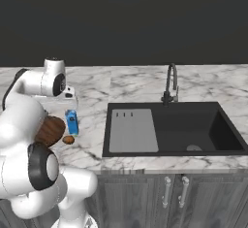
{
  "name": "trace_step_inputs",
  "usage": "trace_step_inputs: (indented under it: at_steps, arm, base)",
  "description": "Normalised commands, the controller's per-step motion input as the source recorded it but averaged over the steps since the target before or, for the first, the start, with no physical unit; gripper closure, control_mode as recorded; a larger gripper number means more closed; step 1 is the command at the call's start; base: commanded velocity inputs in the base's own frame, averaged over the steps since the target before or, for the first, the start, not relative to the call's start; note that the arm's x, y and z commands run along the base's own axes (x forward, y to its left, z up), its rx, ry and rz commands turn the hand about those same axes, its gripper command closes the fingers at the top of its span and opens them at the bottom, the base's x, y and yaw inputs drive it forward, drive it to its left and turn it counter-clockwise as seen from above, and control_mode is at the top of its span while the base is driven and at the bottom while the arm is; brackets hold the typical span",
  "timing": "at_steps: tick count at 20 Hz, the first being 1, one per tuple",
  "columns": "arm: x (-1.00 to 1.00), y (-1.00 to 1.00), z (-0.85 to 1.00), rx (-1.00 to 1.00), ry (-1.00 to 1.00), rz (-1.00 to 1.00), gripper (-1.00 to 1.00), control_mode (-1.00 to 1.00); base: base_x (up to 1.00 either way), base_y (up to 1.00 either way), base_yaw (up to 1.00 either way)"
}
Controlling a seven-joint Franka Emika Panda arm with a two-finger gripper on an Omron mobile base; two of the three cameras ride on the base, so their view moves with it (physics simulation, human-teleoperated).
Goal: Gather the eggs and milk located in the vicinity of the sink area and place them right next to the bowl.
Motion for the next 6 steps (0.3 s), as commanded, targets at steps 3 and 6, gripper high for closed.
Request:
trace_step_inputs:
  at_steps: [3, 6]
  arm:
    - [-0.59, 0.00, 0.00, 0.00, 0.23, -0.20, -1.00, -1.00]
    - [-0.50, 0.00, 0.00, 0.00, 0.28, -0.21, -1.00, -1.00]
  base:
    - [0.00, 0.00, 0.00]
    - [0.00, 0.00, 0.00]
